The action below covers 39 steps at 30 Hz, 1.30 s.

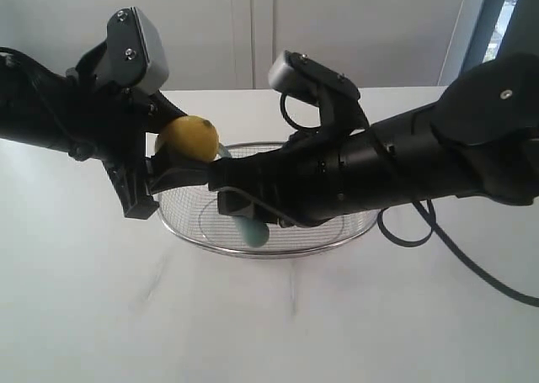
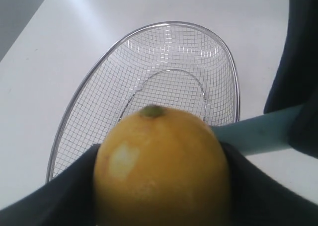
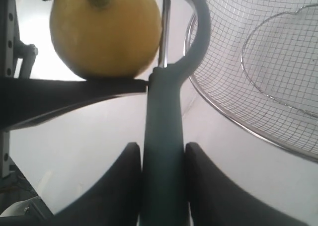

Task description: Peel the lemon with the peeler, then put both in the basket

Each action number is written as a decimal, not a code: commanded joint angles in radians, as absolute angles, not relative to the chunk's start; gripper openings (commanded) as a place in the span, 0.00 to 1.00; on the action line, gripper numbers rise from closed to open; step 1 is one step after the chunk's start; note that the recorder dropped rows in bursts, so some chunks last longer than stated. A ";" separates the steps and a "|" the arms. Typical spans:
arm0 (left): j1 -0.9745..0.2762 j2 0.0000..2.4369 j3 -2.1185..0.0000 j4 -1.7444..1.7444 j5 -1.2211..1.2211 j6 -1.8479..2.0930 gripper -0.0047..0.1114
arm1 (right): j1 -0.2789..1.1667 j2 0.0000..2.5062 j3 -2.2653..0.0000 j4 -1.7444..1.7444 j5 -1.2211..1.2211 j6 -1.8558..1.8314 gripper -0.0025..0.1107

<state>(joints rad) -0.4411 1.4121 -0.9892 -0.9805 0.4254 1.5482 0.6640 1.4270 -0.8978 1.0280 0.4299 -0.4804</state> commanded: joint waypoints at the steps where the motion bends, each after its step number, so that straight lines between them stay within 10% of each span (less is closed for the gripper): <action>1: -0.443 1.407 -0.988 -1.008 0.464 1.540 0.04 | 0.668 1.408 -0.900 1.034 0.419 -0.500 0.02; 39: -0.441 1.360 -0.988 -0.952 0.390 1.441 0.04 | 0.668 1.406 -0.900 1.012 0.342 -0.491 0.02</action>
<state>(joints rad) -0.4431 1.3747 -0.9892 -0.9399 0.3870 1.4698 0.6662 1.4188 -0.8978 1.0069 0.3533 -0.4804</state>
